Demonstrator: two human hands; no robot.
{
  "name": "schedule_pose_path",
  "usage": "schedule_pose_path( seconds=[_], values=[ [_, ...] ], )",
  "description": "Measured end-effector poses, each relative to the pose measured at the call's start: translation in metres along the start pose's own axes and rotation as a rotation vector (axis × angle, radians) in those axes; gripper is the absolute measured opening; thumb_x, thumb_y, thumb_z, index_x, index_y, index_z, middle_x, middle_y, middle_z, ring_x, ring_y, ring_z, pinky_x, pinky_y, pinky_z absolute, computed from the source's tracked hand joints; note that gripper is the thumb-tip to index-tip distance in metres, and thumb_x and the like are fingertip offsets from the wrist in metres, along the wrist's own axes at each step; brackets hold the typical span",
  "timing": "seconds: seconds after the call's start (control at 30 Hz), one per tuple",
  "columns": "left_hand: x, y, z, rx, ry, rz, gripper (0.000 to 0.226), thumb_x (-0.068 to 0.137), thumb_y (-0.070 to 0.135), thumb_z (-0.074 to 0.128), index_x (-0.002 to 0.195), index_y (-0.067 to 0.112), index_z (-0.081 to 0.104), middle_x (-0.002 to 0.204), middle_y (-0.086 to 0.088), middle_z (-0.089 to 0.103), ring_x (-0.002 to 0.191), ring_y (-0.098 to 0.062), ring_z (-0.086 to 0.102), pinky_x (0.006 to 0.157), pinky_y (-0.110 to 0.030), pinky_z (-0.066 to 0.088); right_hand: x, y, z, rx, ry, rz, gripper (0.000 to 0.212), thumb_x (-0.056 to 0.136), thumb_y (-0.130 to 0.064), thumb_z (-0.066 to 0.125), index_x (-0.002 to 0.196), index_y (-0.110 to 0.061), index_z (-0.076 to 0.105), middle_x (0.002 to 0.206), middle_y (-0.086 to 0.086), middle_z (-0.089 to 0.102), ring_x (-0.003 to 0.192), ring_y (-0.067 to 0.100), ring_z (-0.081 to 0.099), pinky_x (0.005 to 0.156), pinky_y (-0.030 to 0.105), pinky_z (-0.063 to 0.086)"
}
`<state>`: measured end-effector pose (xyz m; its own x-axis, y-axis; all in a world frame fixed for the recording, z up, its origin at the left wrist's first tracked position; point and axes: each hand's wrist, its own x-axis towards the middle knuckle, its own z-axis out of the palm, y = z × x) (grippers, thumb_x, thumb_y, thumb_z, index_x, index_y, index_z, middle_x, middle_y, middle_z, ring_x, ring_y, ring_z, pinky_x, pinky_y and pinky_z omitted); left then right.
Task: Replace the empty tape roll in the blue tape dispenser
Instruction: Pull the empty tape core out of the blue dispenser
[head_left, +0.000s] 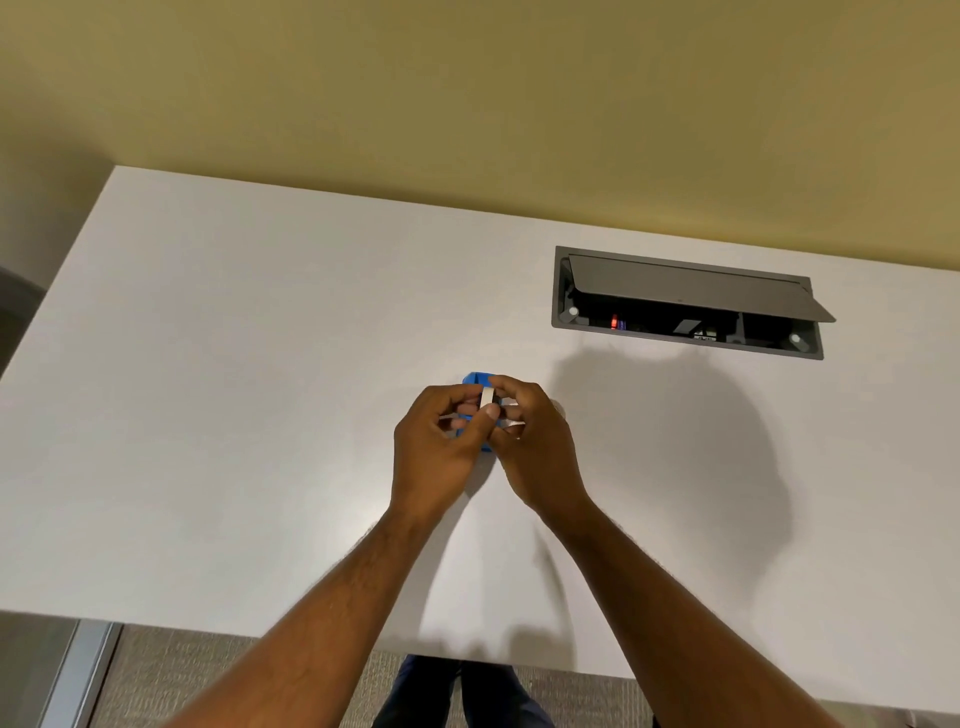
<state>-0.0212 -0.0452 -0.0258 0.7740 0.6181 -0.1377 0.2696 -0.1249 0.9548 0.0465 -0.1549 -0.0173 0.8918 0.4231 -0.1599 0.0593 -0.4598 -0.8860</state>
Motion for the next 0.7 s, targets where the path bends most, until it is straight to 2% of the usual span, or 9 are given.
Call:
schedule_pose_path(
  seconds=[0.1,0.17,0.27,0.4,0.53,0.7],
  values=[
    [0.0008,-0.0017,-0.0002,0.029,0.009,-0.019,0.019,0.087,0.029,0.078,0.104,0.035,0.072,0.099,0.014,0.072,0.093,-0.003,0.07,0.08,-0.017,0.057,-0.0034,-0.0004,-0.0009,0.073,0.01,0.047,0.038,0.085,-0.014,0.073,0.121,-0.021,0.062,0.101,-0.019,0.068,0.088,-0.016,0.064,0.069,0.0,0.046],
    [0.0001,-0.0029,-0.0019,0.022,0.01,-0.031,0.02,0.088,0.029,0.078,0.106,0.034,0.072,0.099,0.015,0.072,0.093,-0.001,0.069,0.078,-0.012,0.054,-0.0038,0.0004,-0.0014,0.105,-0.004,0.068,0.035,0.087,-0.01,0.07,0.121,-0.019,0.063,0.102,-0.014,0.07,0.088,-0.013,0.066,0.069,0.002,0.048],
    [-0.0009,-0.004,-0.0044,0.016,0.008,-0.052,0.024,0.088,0.029,0.078,0.112,0.028,0.073,0.1,0.015,0.072,0.093,0.002,0.069,0.077,-0.008,0.052,-0.0048,0.0015,-0.0022,0.152,-0.012,0.095,0.03,0.091,-0.011,0.065,0.12,-0.017,0.064,0.108,-0.003,0.071,0.09,-0.001,0.072,0.072,0.007,0.051],
    [-0.0023,-0.0044,-0.0056,0.016,0.015,-0.053,0.027,0.087,0.03,0.08,0.113,0.025,0.074,0.1,0.015,0.073,0.092,0.003,0.068,0.076,-0.007,0.051,-0.006,-0.0008,-0.0015,0.193,0.05,0.093,0.023,0.091,-0.015,0.069,0.115,-0.013,0.067,0.105,-0.002,0.073,0.088,0.001,0.07,0.071,0.004,0.048],
    [-0.0028,-0.0043,-0.006,-0.02,0.018,-0.042,0.023,0.087,0.027,0.08,0.109,0.029,0.075,0.099,0.014,0.073,0.091,0.002,0.07,0.075,-0.008,0.053,-0.004,-0.0018,-0.0007,0.156,0.065,0.075,0.018,0.091,-0.013,0.069,0.109,-0.014,0.069,0.101,-0.006,0.07,0.086,-0.011,0.066,0.07,0.002,0.047],
    [-0.0007,-0.0065,-0.0074,-0.028,0.004,-0.035,0.022,0.087,0.023,0.08,0.106,0.03,0.074,0.098,0.011,0.074,0.09,-0.002,0.07,0.075,-0.01,0.054,-0.0051,0.0008,-0.0001,0.169,0.06,0.088,0.021,0.09,-0.012,0.07,0.109,-0.022,0.07,0.104,-0.009,0.071,0.092,-0.003,0.066,0.075,0.009,0.052]
  ],
)
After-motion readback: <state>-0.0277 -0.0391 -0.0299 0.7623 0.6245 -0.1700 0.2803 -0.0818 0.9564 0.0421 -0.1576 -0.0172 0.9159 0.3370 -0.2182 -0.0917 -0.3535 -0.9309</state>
